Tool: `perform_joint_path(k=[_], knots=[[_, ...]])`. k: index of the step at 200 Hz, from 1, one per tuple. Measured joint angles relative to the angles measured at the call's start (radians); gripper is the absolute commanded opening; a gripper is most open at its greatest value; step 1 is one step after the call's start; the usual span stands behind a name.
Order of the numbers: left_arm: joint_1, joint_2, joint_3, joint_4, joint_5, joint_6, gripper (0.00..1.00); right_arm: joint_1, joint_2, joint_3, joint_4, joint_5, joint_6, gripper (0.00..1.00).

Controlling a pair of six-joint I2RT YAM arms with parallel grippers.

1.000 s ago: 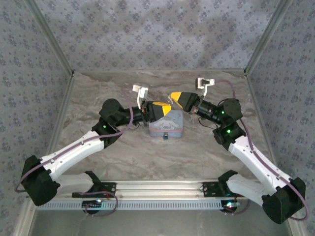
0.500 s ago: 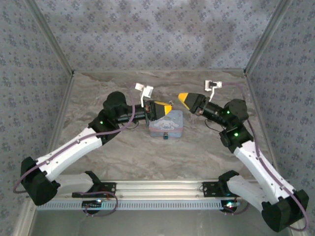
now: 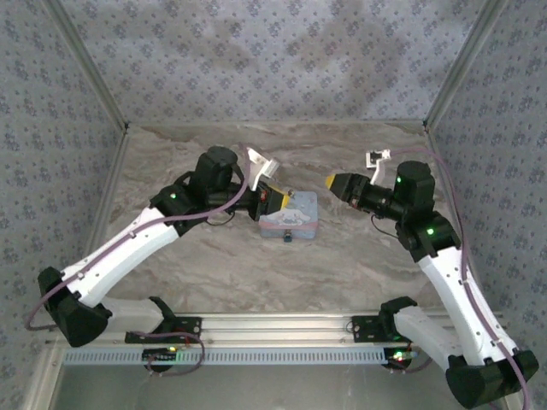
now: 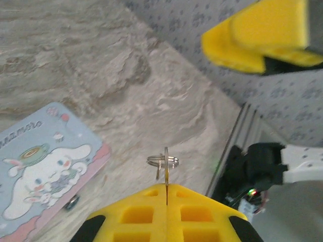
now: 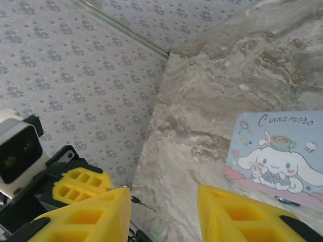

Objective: Unlock the padlock with the key

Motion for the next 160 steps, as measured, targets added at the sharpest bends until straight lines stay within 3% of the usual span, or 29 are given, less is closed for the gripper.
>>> perform_joint_path(k=[19,52,89,160], knots=[[-0.021,0.01,0.023,-0.053,-0.056,0.065,0.0,0.007,0.043,0.067,-0.093,0.003,-0.011,0.36],[-0.034,0.012,0.052,-0.079,-0.08,0.137,0.0,0.071,0.136,0.113,-0.161,-0.021,-0.002,0.41],[-0.039,0.011,0.052,-0.082,-0.075,0.166,0.0,0.148,0.186,0.113,-0.119,-0.105,0.083,0.41],[-0.085,-0.002,0.052,-0.091,-0.127,0.217,0.0,0.187,0.282,0.165,-0.08,-0.19,0.227,0.34]])
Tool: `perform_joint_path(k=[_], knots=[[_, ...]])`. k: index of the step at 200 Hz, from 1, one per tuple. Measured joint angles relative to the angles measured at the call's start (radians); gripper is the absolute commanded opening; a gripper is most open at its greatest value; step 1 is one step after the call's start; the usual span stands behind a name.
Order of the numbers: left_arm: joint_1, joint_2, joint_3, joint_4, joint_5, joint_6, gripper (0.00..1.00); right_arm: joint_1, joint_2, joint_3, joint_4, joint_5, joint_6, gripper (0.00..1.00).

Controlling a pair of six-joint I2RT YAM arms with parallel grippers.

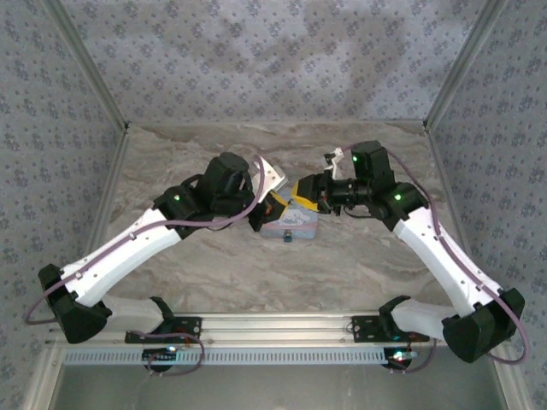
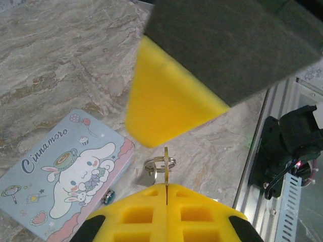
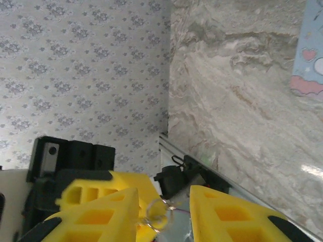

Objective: Unlock the padlock with the key

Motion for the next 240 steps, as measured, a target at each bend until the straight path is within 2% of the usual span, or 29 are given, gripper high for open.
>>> perform_joint_path(k=[48,117,191,240], knots=[[-0.019,-0.007,0.0,-0.004,-0.045,0.035,0.0,0.013,0.016,0.053,-0.016,-0.026,0.04,0.34],[-0.028,-0.02,0.0,-0.018,-0.085,0.063,0.0,0.037,0.043,0.081,-0.147,-0.027,0.035,0.32],[-0.091,-0.021,0.0,-0.029,-0.166,0.101,0.0,0.037,0.05,0.106,-0.2,-0.034,0.033,0.34],[-0.136,-0.021,0.0,-0.027,-0.258,0.139,0.0,0.037,0.052,0.118,-0.219,-0.033,0.044,0.27]])
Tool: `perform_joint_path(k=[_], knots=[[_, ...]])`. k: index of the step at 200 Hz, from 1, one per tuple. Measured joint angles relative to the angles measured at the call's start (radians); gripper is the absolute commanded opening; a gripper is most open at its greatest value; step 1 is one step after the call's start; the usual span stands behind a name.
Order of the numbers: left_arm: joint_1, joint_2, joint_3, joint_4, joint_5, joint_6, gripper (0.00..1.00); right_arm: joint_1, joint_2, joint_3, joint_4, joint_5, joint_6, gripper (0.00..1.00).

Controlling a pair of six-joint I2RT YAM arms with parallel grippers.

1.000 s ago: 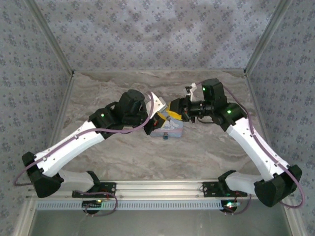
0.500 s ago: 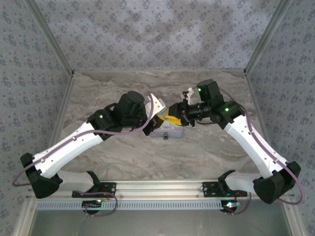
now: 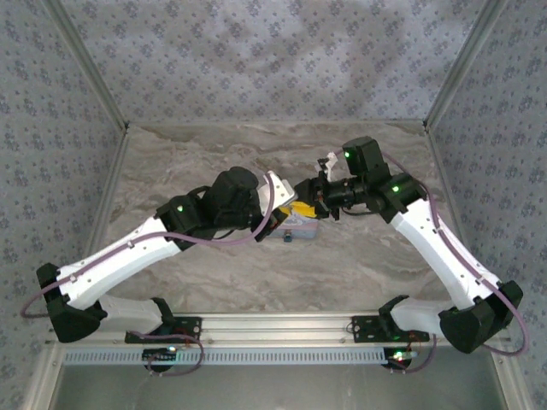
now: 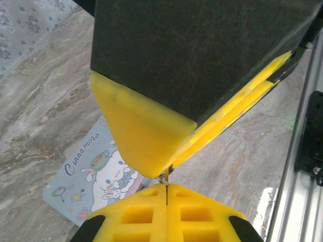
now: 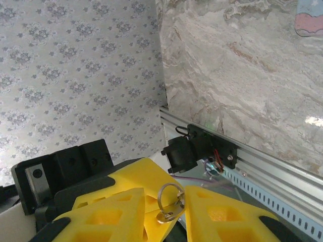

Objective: Unlock the padlock with the key

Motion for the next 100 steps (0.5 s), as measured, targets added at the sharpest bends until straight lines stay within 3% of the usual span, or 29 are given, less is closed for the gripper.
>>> perform_joint_path(k=[100], knots=[[-0.098,0.001,0.01,-0.001,-0.179,0.09,0.0,0.002,0.024,0.035,-0.056,0.008,0.003,0.09]])
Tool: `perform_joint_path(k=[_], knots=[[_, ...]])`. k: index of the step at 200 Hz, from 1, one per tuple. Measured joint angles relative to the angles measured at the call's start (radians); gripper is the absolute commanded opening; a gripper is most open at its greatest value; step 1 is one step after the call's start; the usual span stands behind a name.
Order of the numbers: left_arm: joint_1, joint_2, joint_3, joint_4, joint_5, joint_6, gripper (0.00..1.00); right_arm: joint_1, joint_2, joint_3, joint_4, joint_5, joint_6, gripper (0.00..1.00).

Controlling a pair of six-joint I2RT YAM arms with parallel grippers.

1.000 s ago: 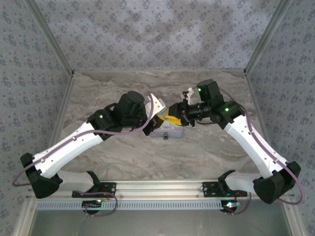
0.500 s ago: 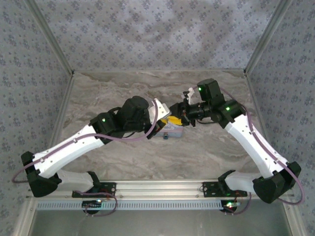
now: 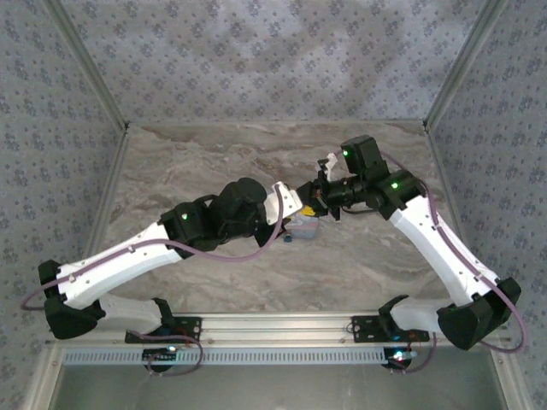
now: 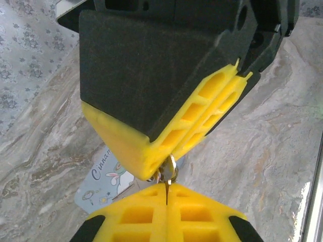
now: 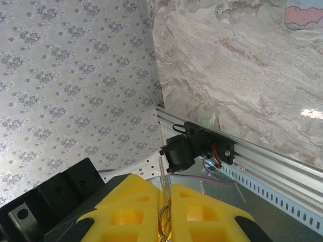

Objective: Unlock the padlock with the key

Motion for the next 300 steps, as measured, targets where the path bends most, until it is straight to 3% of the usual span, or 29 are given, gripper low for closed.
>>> perform_joint_path(k=[36,80,113,137,171,195,242,300], knots=[[-0.012,0.0,0.0,0.006,-0.04,0.018,0.0,-0.001,0.005,0.016,-0.011,0.002,-0.001,0.02],[-0.019,0.0,0.0,0.02,-0.071,0.013,0.44,-0.02,0.002,0.016,0.01,0.002,0.001,0.0],[-0.009,-0.01,-0.011,0.042,-0.079,-0.047,0.49,-0.078,-0.067,-0.063,0.095,0.002,0.016,0.0],[0.058,-0.055,-0.061,0.085,-0.002,-0.164,0.58,-0.123,-0.143,-0.153,0.2,0.032,0.015,0.0],[0.222,-0.179,-0.197,0.227,0.159,-0.419,0.63,-0.142,-0.256,-0.303,0.393,0.13,0.01,0.0],[0.275,-0.22,-0.274,0.38,0.269,-0.602,0.68,-0.136,-0.335,-0.388,0.539,0.205,0.007,0.0],[0.318,-0.171,-0.383,0.701,0.451,-0.907,0.69,-0.066,-0.403,-0.449,0.752,0.3,-0.005,0.0],[0.318,-0.086,-0.385,0.961,0.566,-1.092,0.65,0.006,-0.425,-0.49,0.88,0.352,-0.02,0.0]])
